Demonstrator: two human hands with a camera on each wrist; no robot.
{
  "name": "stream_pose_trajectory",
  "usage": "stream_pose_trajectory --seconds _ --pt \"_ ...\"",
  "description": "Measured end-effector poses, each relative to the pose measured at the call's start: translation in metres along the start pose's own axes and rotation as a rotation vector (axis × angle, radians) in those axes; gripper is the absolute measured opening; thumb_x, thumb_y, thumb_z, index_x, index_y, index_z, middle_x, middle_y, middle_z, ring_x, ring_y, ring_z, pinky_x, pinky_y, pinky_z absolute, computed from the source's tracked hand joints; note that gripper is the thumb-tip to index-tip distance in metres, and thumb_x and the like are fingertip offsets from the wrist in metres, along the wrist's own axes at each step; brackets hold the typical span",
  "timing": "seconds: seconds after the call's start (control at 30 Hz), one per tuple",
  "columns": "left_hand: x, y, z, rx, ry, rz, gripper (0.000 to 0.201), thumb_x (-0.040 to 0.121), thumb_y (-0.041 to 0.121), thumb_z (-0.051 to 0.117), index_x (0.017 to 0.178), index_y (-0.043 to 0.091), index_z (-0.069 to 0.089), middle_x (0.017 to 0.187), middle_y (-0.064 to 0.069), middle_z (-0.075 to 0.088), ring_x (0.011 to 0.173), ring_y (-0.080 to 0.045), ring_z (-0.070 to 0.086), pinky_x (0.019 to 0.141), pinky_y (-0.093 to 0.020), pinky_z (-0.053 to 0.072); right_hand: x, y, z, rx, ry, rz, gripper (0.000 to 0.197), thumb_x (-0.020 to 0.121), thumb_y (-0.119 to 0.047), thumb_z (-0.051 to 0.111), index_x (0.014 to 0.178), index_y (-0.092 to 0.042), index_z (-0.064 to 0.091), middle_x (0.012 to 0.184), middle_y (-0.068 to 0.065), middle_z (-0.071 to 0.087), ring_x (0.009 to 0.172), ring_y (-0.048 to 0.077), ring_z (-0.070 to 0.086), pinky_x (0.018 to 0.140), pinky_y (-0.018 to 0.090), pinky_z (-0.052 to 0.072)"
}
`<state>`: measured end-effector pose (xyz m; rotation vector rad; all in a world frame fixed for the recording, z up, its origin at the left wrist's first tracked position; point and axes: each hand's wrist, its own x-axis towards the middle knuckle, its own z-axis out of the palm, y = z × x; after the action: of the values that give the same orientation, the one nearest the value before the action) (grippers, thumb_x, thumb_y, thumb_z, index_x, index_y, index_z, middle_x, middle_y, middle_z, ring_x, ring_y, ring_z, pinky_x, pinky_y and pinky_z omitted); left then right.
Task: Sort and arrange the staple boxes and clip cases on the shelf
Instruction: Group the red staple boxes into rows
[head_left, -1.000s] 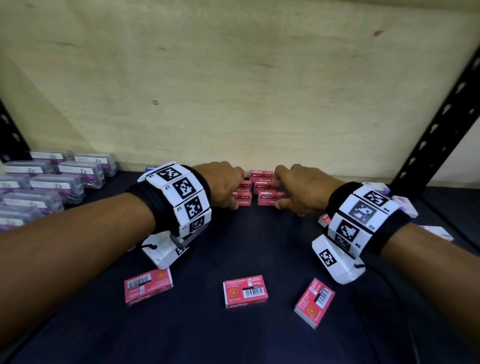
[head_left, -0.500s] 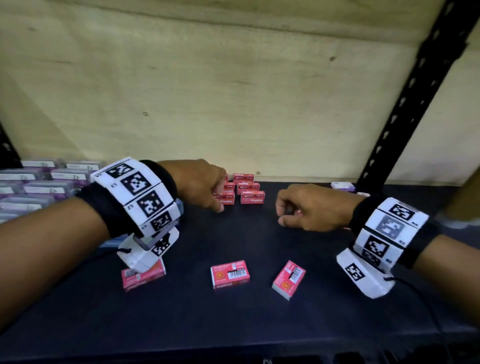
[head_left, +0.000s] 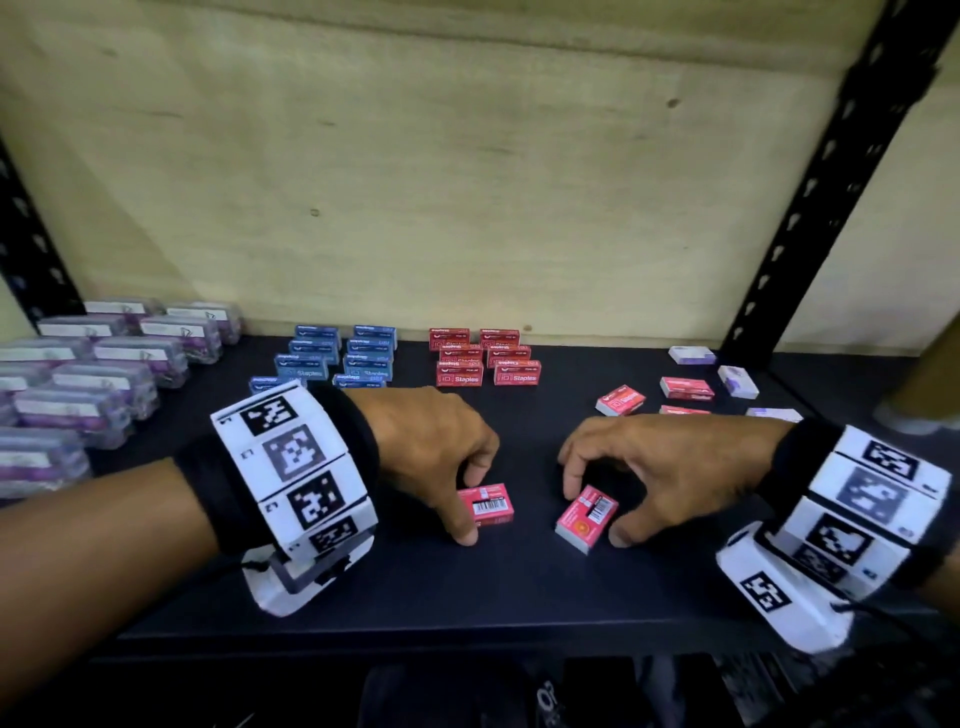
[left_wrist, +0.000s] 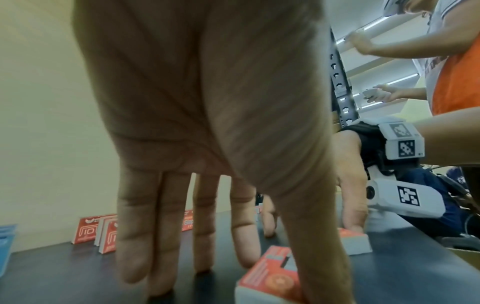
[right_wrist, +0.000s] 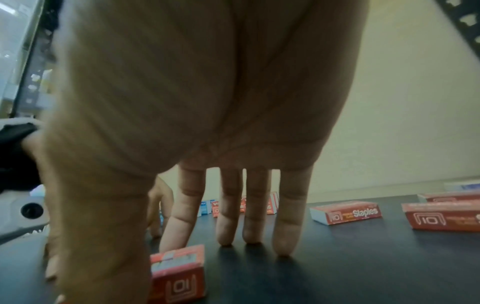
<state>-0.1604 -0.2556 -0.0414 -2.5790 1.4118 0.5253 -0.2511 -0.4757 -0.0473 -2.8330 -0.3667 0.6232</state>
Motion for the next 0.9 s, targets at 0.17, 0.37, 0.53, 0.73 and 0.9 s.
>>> stream_pose_trajectory --seconds 0.17,0.37,0.53,0.73,0.9 --pt "-0.0020 0.0017 0.0003 -0.049 -0.005 0.056 0.061 0.071 0.054 0.078 0.124 0.044 0.048 0.105 0.011 0.054 0.097 -0.010 0.053 0.075 -0.025 0.042 0.0014 -0.0031 0.0008 -0.053 0.036 -0.019 0.043 0.073 -0.043 0.082 0.110 -0.044 0.060 0.123 -0.024 0.047 0.095 -0.009 0.051 0.088 0.021 0.045" --pt "0.0004 0.0070 0.0024 -0.064 -0.015 0.119 0.057 0.079 0.041 0.077 0.129 0.047 0.049 0.111 0.011 0.051 0.104 -0.011 0.050 0.072 -0.020 0.040 -0.0005 -0.0052 0.0005 -0.070 0.032 -0.008 0.040 0.075 -0.043 0.080 0.110 -0.043 0.060 0.124 -0.024 0.046 0.100 -0.006 0.050 0.089 0.019 0.043" --pt "-0.0002 0.0091 0.0038 -0.031 -0.028 0.163 0.055 0.082 0.038 0.074 0.129 0.049 0.048 0.113 0.011 0.047 0.108 -0.011 0.048 0.087 -0.029 0.044 -0.0012 -0.0036 0.0016 -0.075 0.034 -0.010 0.039 0.077 -0.044 0.079 0.111 -0.044 0.059 0.125 -0.026 0.044 0.102 -0.008 0.049 0.084 0.014 0.039" --pt "-0.0016 0.0059 0.0042 -0.050 -0.020 0.157 0.050 0.082 0.037 0.074 0.127 0.043 0.052 0.110 0.011 0.058 0.099 -0.010 0.055 0.084 -0.028 0.048 -0.0002 -0.0011 0.0024 -0.094 0.040 -0.023 0.037 0.078 -0.047 0.077 0.110 -0.044 0.059 0.124 -0.027 0.046 0.092 -0.017 0.047 0.075 0.010 0.035" --pt "-0.0046 0.0012 0.0023 -0.106 0.062 0.090 0.035 0.086 0.033 0.067 0.120 0.030 0.057 0.101 0.017 0.067 0.072 0.006 0.058 0.079 -0.024 0.054 0.0023 0.0002 -0.0010 -0.090 0.028 -0.025 0.030 0.088 -0.058 0.060 0.116 -0.046 0.063 0.126 -0.029 0.049 0.102 -0.010 0.052 0.088 0.017 0.041"
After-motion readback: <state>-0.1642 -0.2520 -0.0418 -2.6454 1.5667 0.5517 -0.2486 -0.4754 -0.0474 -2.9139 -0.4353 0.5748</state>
